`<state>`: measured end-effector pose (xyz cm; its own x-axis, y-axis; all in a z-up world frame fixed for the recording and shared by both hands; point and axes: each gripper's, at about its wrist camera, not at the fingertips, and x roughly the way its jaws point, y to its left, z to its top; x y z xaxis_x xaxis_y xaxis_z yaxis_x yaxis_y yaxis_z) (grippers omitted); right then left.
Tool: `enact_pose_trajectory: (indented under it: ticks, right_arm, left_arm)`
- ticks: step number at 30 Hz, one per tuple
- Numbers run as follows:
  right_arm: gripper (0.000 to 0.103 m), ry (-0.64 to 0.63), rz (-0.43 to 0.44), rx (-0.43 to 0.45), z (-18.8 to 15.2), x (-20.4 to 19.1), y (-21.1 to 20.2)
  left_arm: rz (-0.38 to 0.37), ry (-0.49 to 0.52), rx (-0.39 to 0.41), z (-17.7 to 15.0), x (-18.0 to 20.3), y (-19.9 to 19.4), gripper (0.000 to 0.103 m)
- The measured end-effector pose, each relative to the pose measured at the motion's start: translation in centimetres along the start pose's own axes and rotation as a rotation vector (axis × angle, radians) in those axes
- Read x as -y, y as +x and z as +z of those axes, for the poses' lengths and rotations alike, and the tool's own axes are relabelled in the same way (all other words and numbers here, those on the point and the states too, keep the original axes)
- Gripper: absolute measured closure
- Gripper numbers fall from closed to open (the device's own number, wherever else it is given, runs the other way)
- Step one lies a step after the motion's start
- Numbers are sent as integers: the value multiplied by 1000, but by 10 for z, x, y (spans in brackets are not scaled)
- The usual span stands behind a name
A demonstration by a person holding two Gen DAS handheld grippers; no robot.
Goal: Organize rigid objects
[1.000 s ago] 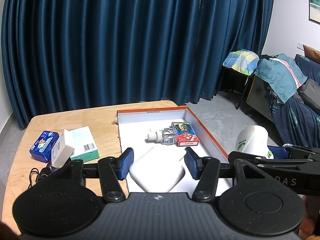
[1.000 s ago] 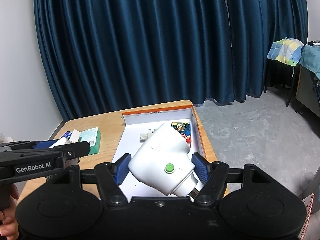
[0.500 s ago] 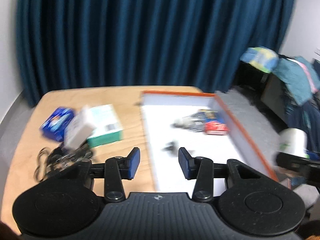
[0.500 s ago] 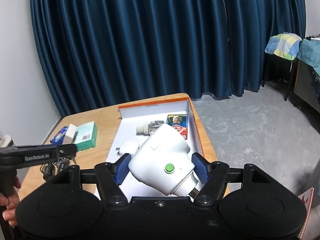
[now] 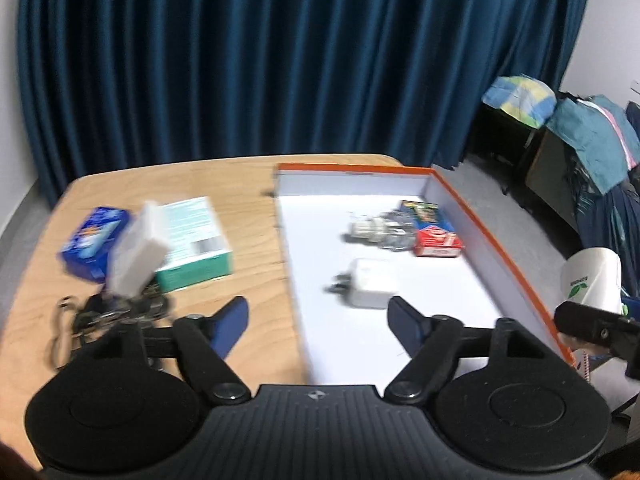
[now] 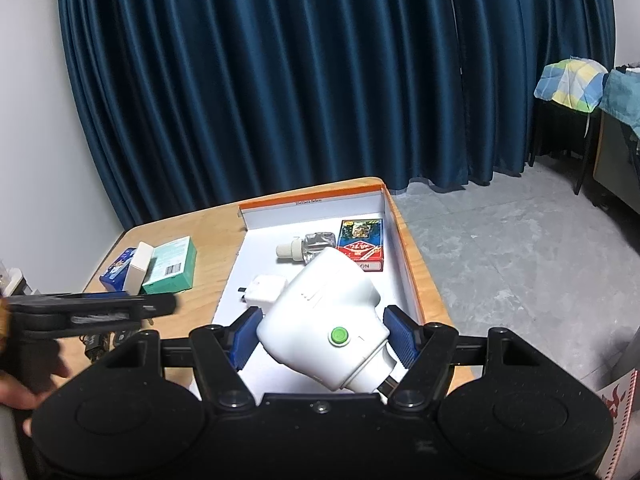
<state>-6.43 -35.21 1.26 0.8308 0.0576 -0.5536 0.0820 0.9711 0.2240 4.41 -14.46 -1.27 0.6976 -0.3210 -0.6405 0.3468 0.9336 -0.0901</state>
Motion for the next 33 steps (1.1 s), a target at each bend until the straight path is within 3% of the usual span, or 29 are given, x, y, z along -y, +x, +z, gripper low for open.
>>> enact_pose_trajectory:
  ticks: [5,11,15,17,25,33]
  right_arm:
    - [23,-1,-8,-3,7,9,8]
    - [23,1,-12,-13,14,20,25]
    - [23,10,-3,-21,17,25,40]
    - [23,16,-2,-27,18,28,47]
    - [23,13,15,-38,19,26,55]
    - [23,-17,55,-61,33,11,71]
  left_arm:
    - [-5,66,-37,8,27,45,10]
    - [31,94,-96,13,32,95,9]
    - [43,122,-126,21,35,109,21]
    - [36,143,-183,21,36,120,43]
    - [13,111,-126,19,28,99,45]
    - [57,96,-48,33,28,60,45]
